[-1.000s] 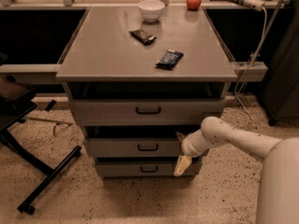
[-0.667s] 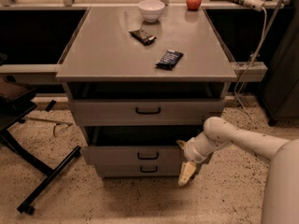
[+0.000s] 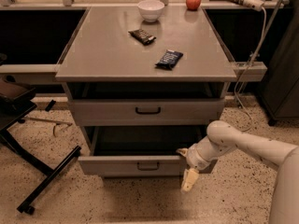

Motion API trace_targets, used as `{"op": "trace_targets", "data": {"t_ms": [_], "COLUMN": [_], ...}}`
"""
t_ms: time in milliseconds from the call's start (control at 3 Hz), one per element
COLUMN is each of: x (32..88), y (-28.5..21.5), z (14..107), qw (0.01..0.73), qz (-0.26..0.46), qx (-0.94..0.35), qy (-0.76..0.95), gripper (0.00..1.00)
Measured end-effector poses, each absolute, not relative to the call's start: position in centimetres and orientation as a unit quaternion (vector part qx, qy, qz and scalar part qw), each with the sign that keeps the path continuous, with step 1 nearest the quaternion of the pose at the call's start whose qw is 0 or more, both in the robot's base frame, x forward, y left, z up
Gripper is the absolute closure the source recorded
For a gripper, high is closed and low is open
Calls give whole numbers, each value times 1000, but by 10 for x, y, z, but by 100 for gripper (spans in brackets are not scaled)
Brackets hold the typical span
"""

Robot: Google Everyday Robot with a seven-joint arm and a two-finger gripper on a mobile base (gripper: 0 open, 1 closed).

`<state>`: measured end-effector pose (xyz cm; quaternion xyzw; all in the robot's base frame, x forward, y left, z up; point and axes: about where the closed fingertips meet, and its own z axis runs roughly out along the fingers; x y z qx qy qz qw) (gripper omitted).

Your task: Open middle drawer

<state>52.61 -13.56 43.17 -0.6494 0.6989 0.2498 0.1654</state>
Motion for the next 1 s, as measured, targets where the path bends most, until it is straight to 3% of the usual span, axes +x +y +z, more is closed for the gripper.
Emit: {"op": "trace_targets", "data": {"t_ms": [1000], "x": [505], "y": [-129], "z": [430], "qw": [150], "qz": [276], "qx": [-639], "qy": [702], "gripper": [0]}}
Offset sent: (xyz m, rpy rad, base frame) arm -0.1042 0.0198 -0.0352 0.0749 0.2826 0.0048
